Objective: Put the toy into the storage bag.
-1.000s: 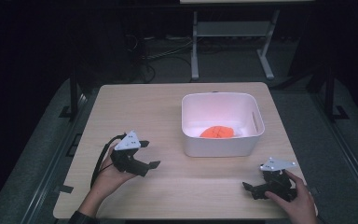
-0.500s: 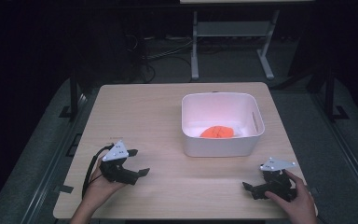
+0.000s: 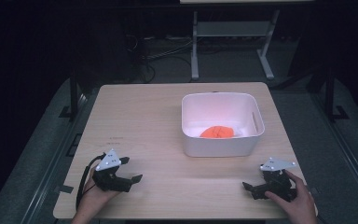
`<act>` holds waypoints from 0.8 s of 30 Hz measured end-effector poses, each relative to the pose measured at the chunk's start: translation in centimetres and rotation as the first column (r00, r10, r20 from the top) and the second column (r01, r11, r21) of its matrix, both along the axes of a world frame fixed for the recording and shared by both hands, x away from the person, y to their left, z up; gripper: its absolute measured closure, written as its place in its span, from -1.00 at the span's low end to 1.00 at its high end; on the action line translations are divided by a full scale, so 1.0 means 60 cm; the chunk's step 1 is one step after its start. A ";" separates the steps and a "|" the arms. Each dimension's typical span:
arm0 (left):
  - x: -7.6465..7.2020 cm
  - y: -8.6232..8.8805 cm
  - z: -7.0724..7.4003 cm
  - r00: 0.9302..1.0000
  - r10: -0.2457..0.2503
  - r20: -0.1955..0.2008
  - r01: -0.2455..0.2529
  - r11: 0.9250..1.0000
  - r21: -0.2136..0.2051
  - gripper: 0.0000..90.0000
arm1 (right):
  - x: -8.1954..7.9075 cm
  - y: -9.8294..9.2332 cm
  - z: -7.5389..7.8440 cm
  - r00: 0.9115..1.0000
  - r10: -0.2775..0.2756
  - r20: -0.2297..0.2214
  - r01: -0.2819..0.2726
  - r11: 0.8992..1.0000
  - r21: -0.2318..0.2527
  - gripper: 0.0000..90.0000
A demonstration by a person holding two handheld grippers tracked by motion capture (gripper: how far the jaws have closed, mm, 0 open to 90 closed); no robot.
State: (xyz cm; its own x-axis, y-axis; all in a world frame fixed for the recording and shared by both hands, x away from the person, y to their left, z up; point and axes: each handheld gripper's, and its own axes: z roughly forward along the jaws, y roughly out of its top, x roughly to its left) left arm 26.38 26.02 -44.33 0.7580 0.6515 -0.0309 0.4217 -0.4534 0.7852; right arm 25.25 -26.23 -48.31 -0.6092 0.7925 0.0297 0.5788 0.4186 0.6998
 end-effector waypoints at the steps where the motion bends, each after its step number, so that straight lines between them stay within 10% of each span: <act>1: -0.001 0.002 -0.002 1.000 0.005 -0.003 -0.005 1.000 0.008 -0.68 | 0.000 0.000 0.000 1.000 0.000 0.000 0.000 1.000 0.000 -1.00; 24: 0.000 0.019 -0.043 0.997 0.058 -0.043 -0.052 0.991 0.124 -0.69 | 0.000 0.000 0.000 1.000 0.000 0.000 0.000 1.000 0.000 -1.00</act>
State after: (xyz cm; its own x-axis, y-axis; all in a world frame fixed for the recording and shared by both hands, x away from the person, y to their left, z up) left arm 26.41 27.15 -46.92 0.7205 0.6932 0.0181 0.4831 -0.5205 0.7041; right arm 25.25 -26.23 -48.31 -0.6090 0.7926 0.0301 0.5790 0.4183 0.6998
